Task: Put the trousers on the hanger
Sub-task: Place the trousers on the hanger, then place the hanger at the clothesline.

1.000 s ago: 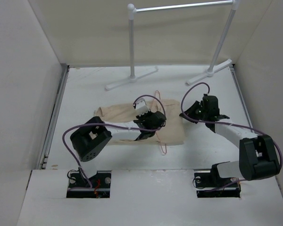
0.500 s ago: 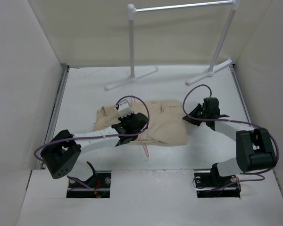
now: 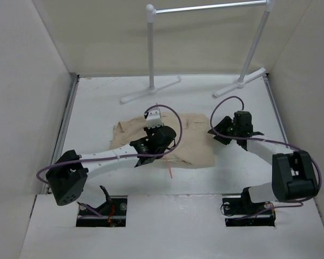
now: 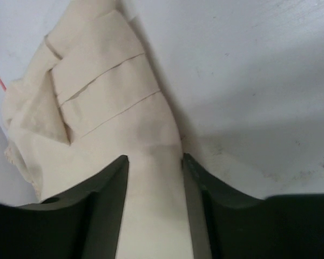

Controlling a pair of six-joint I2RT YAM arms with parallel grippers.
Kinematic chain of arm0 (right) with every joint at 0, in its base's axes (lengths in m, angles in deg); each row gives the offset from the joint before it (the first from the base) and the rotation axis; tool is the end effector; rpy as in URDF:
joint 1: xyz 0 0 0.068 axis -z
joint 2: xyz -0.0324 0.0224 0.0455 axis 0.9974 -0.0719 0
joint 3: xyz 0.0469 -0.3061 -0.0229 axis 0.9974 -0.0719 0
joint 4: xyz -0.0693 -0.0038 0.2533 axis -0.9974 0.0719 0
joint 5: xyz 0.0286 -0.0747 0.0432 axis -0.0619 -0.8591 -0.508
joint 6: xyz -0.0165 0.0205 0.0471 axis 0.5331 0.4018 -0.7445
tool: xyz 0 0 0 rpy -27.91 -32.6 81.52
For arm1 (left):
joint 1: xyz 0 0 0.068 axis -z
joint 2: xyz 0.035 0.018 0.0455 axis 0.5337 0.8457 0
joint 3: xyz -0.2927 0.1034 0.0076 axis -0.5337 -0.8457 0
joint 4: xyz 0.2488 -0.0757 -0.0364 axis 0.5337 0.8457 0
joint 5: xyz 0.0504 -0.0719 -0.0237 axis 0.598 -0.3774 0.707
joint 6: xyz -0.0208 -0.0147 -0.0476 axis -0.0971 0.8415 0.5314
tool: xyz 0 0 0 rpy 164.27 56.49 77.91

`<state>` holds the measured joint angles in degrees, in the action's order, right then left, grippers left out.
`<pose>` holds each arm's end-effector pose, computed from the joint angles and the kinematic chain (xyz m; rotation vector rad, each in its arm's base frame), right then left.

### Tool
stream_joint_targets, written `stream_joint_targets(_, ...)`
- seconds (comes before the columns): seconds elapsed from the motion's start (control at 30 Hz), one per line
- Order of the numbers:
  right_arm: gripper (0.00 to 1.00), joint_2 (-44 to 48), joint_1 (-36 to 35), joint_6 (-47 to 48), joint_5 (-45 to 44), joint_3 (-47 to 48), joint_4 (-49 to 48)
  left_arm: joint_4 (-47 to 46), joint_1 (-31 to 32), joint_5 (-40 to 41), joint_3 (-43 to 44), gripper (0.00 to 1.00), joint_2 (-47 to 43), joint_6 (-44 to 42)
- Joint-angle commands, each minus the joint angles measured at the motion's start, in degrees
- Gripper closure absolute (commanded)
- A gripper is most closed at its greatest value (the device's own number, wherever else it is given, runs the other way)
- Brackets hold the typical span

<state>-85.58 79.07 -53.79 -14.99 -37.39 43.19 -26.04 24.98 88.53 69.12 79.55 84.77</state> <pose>0.2639 0.0410 0.2048 0.7750 2.3498 0.7663 0.1834 -0.2366 0.2831 -0.2108 1.9097 -0.2916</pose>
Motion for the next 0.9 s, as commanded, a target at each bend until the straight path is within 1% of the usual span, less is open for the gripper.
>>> stream_joint_targets(0.0, 0.44, 9.2, -0.2, 1.3, 0.4, 1.2, 1.8, -2.1, 0.8, 2.0, 4.0, 1.00, -5.0, -2.5)
stream_joint_targets(0.07, 0.40, 14.9, -0.8, 2.9, 0.8, 3.0, 5.4, -2.1, 0.9, 1.9, 5.1, 1.00, -5.3, -2.8)
stream_joint_targets(0.1, 0.40, 17.7, -2.4, 4.0, 1.7, 3.9, 6.3, -2.1, 0.9, 1.8, 5.4, 1.00, -5.4, -3.0)
stream_joint_targets(0.2, 0.46, 24.1, -9.3, 6.9, 6.3, 5.6, 7.3, -2.1, 1.0, 1.1, 7.4, 1.00, -5.6, -4.4)
stream_joint_targets(0.3, 0.47, 26.0, -17.5, 8.1, 11.1, 6.9, 6.8, -2.0, 1.2, 0.1, 9.6, 1.00, -5.8, -6.4)
stream_joint_targets(0.4, 0.43, 24.6, -27.5, 8.3, 10.8, 7.9, 1.9, -2.0, 1.2, -0.5, 10.8, 1.00, -5.9, -7.2)
stream_joint_targets(0.47, 0.39, 21.7, -31.9, 8.1, 9.6, 8.9, -1.7, -1.9, 1.2, -0.9, 11.2, 1.00, -5.8, -7.6)
stream_joint_targets(0.53, 0.37, 18.0, -35.0, 7.8, 8.2, 9.6, -5.6, -1.9, 1.3, -1.0, 11.5, 1.00, -5.8, -7.8)
stream_joint_targets(0.67, 0.39, 12.0, -37.4, 7.5, 6.5, 10.3, -10.3, -1.9, 1.6, -1.1, 11.8, 1.00, -5.9, -8.0)
stream_joint_targets(0.77, 0.47, 9.3, -38.8, 7.0, 5.5, 10.2, -13.1, -1.9, 1.6, -1.1, 11.7, 1.00, -6.5, -8.1)
stream_joint_targets(0.8, 0.53, 8.6, -39.1, 6.7, 5.5, 10.1, -13.9, -1.9, 1.6, -1.1, 11.5, 1.00, -6.7, -8.2)
stream_joint_targets(0.87, 0.68, 7.8, -39.8, 6.0, 4.8, 9.6, -15.2, -1.9, 1.6, -0.9, 11.3, 1.00, -7.2, -8.2)
